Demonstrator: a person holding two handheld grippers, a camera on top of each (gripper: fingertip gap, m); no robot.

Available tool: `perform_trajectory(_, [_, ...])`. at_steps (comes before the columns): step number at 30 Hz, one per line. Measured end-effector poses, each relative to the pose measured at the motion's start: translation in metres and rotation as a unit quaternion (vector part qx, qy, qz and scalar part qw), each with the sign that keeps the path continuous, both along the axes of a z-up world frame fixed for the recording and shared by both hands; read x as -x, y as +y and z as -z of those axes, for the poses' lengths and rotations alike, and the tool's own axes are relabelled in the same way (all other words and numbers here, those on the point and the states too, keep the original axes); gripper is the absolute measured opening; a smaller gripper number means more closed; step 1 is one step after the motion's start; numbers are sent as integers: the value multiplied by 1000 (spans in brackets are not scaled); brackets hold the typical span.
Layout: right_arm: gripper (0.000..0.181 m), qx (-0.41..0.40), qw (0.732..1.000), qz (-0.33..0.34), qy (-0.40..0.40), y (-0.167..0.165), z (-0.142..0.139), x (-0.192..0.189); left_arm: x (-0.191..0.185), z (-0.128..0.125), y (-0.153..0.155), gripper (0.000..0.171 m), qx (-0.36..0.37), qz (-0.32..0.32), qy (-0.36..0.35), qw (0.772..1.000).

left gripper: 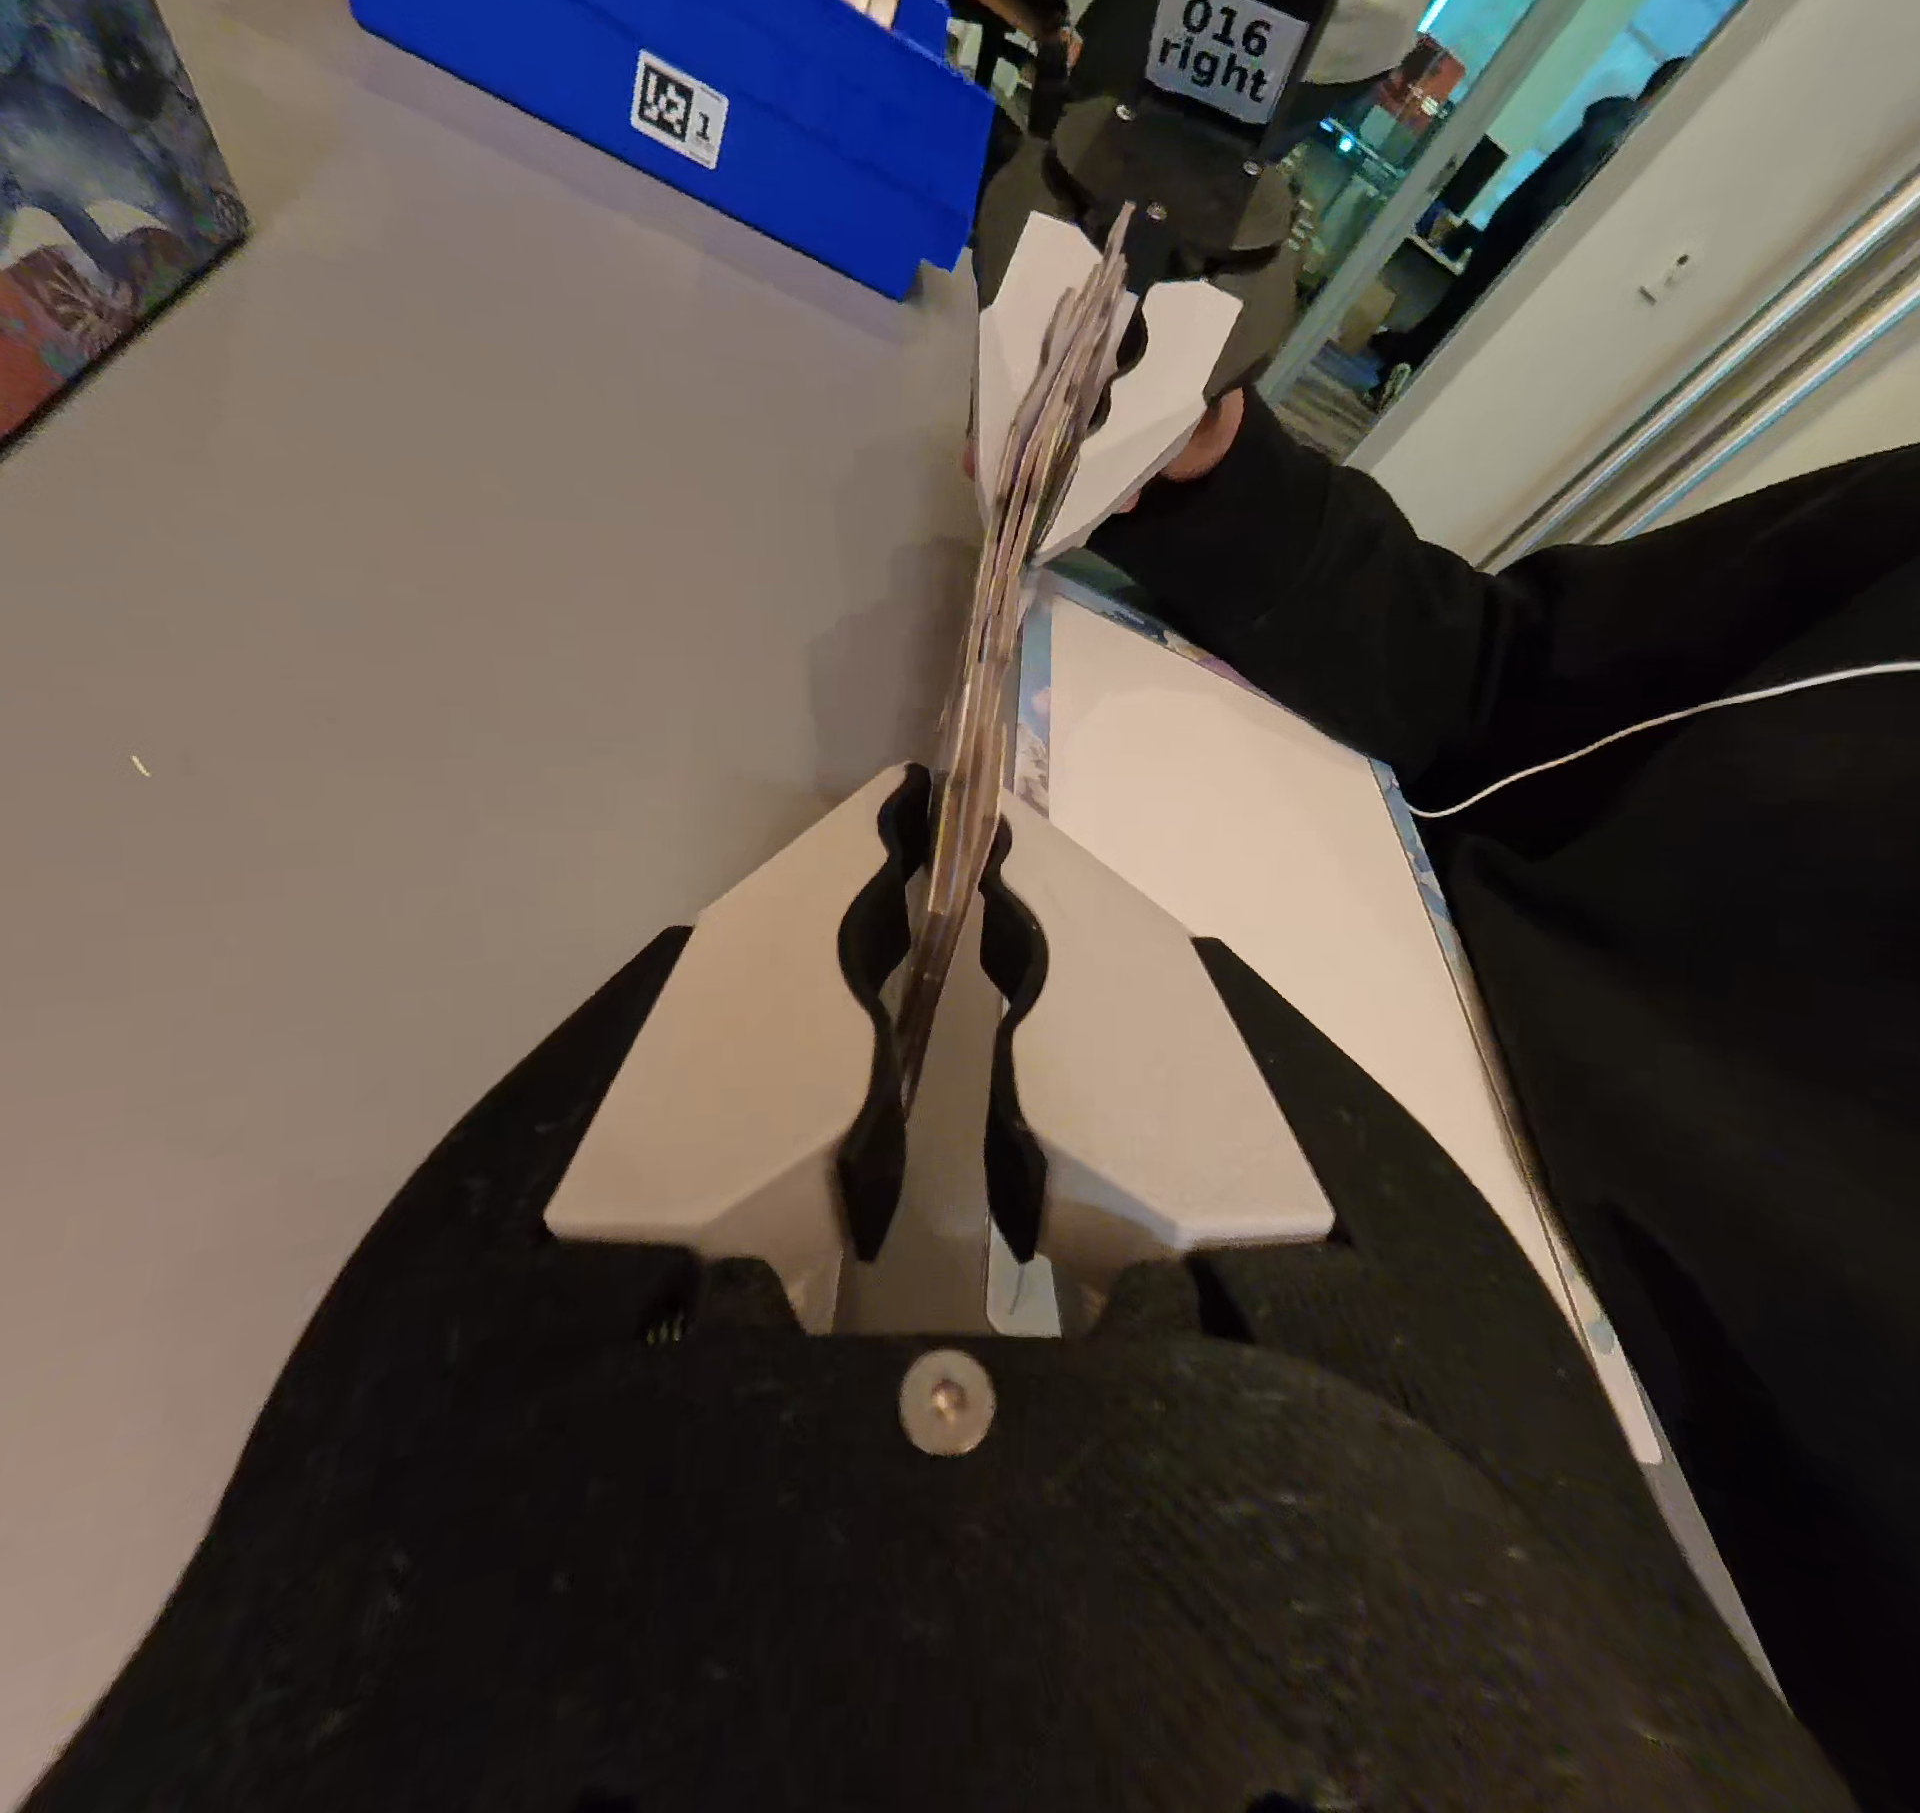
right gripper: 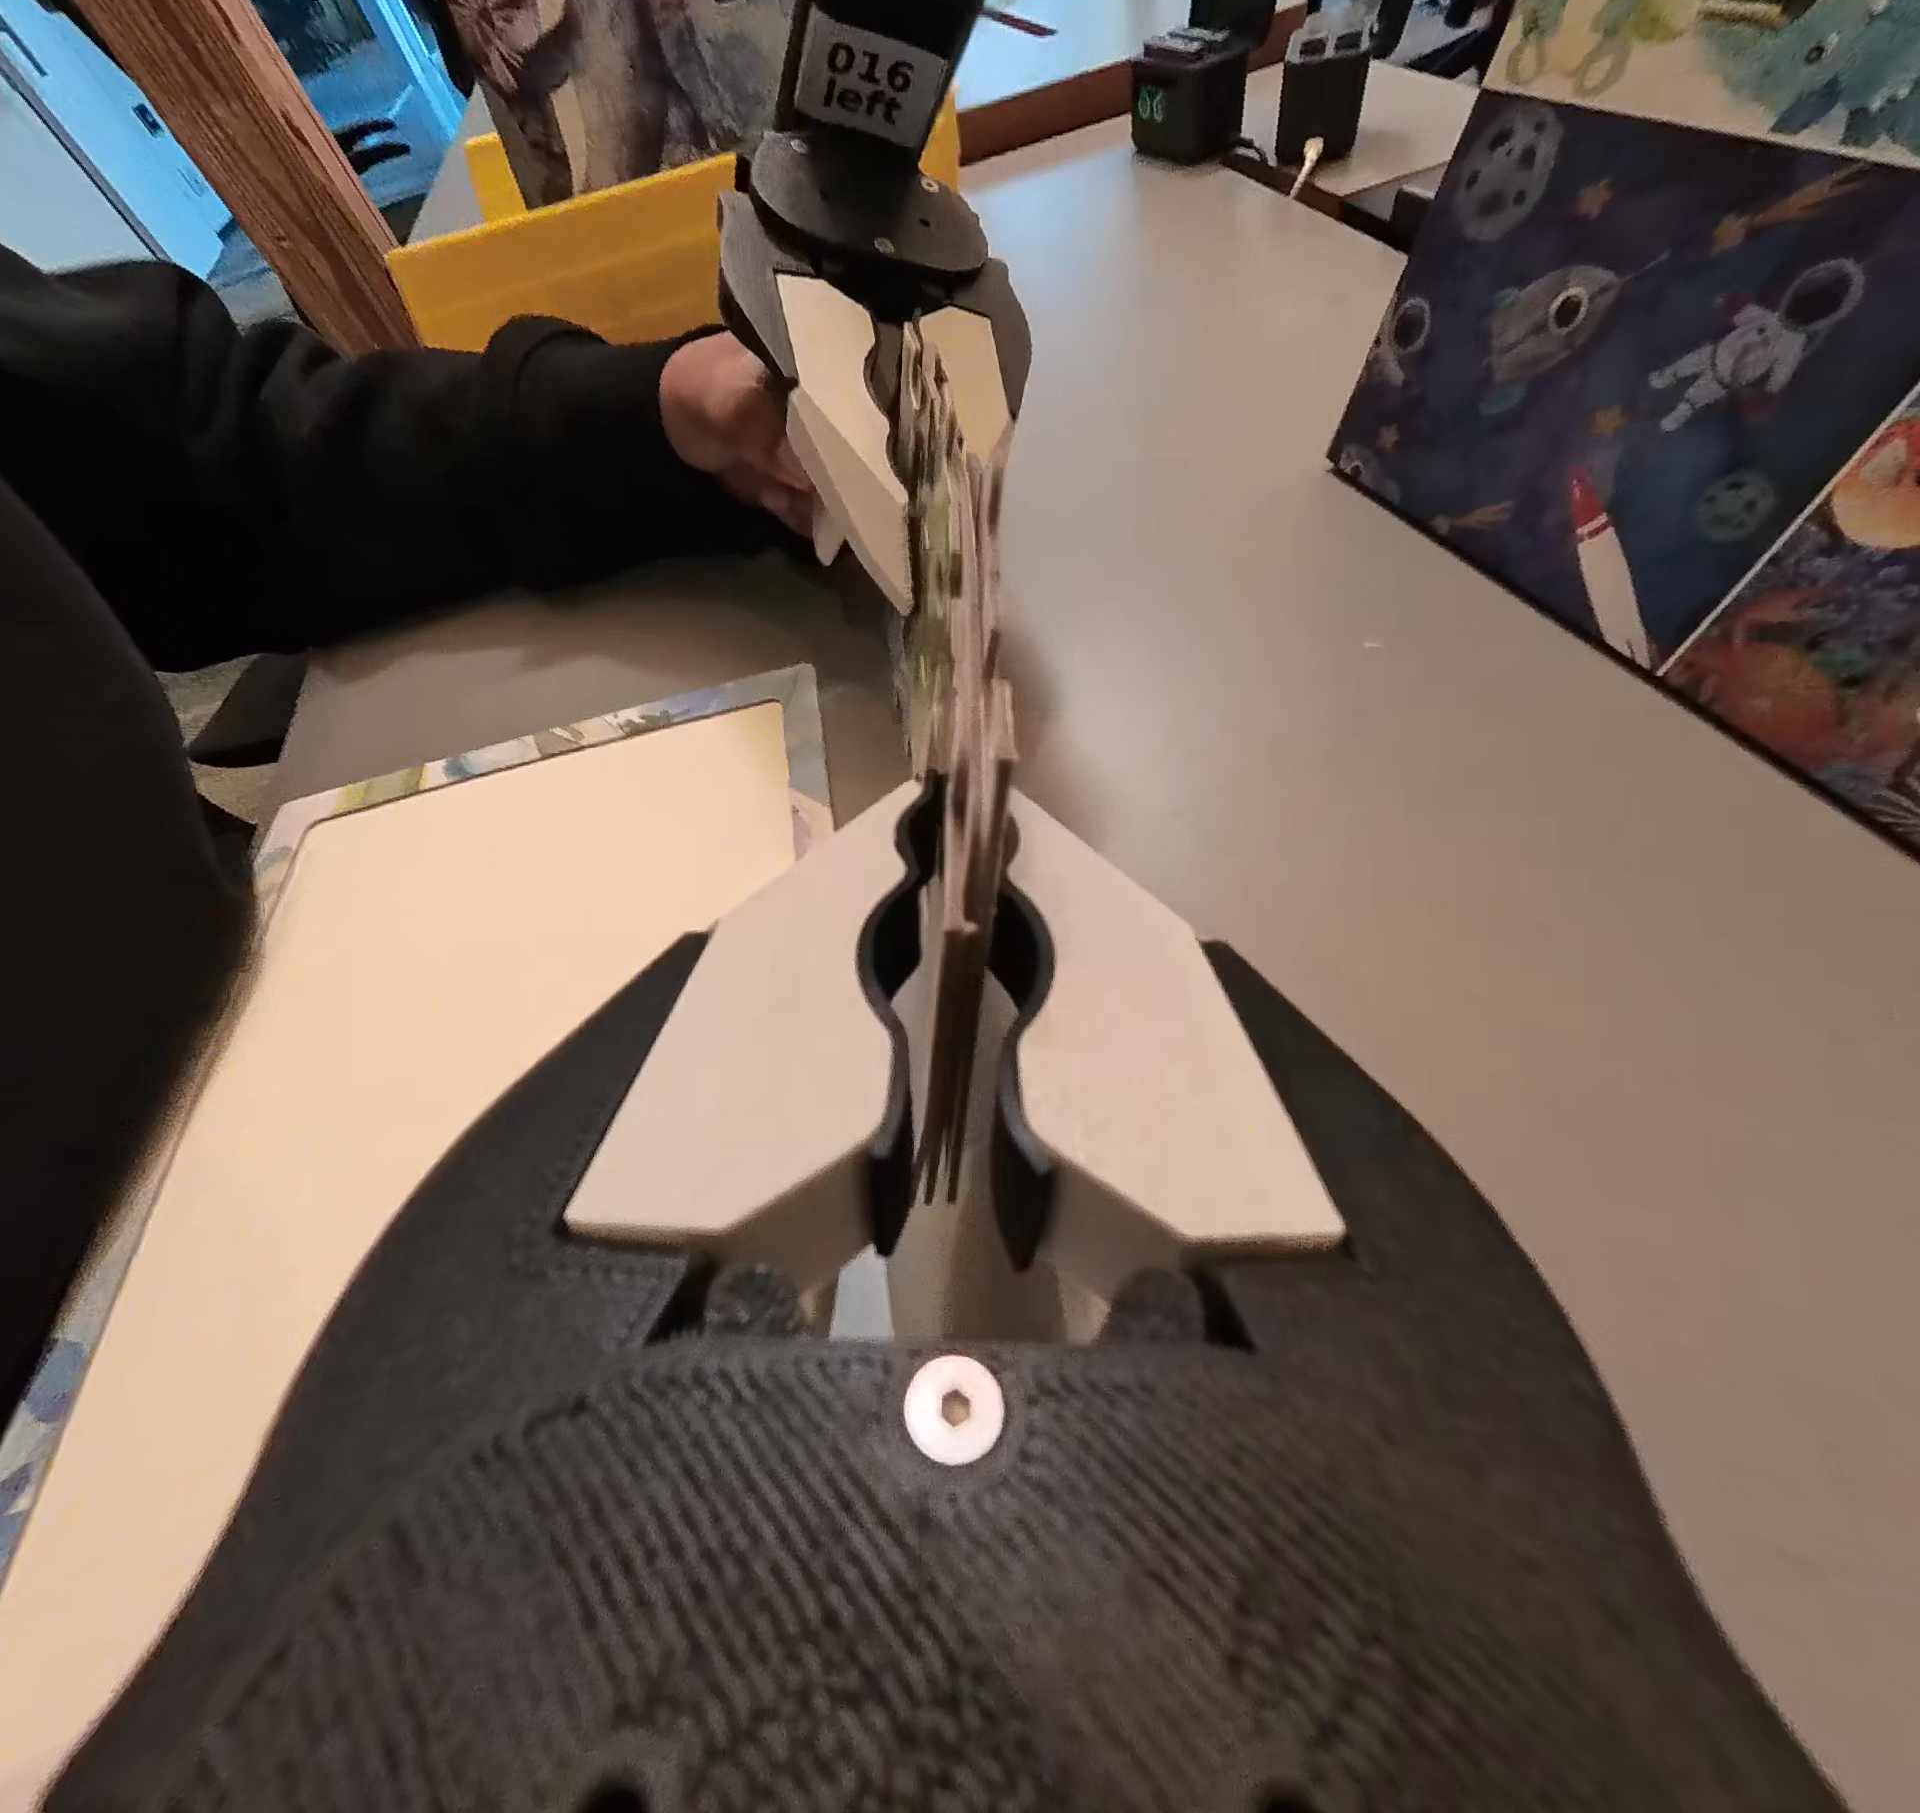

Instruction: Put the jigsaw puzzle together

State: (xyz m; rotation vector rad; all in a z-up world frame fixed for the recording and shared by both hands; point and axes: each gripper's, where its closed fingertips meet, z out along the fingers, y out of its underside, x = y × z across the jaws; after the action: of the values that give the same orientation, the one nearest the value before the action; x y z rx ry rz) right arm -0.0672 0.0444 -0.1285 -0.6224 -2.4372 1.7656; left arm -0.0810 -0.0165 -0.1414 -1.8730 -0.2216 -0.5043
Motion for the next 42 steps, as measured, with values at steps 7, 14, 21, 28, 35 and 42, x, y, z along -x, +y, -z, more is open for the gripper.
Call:
perform_trajectory(7, [3, 37, 999, 34, -2, 4, -12, 10, 8, -11, 4, 2, -16, -43, 22, 999])
perform_trajectory(14, [4, 106, 992, -62, -41, -2, -30, -20, -21, -27, -2, 1, -73, 56, -13, 996])
perform_trajectory(21, [5, 120, 985, -113, -59, -8, -34, -37, -39, -34, -9, 1, -93, 118, -18, 988])
perform_trajectory(28, [3, 113, 992, -50, -39, -3, -33, -16, -26, -35, -5, 1, -94, 73, -11, 993])
perform_trajectory(35, [3, 96, 994, 46, -31, 0, -23, 14, 9, -23, -2, 1, -61, -30, -25, 997])
perform_trajectory(42, [3, 174, 982, -39, -61, -2, -42, -8, -9, -44, -5, 1, -117, 30, -53, 991])
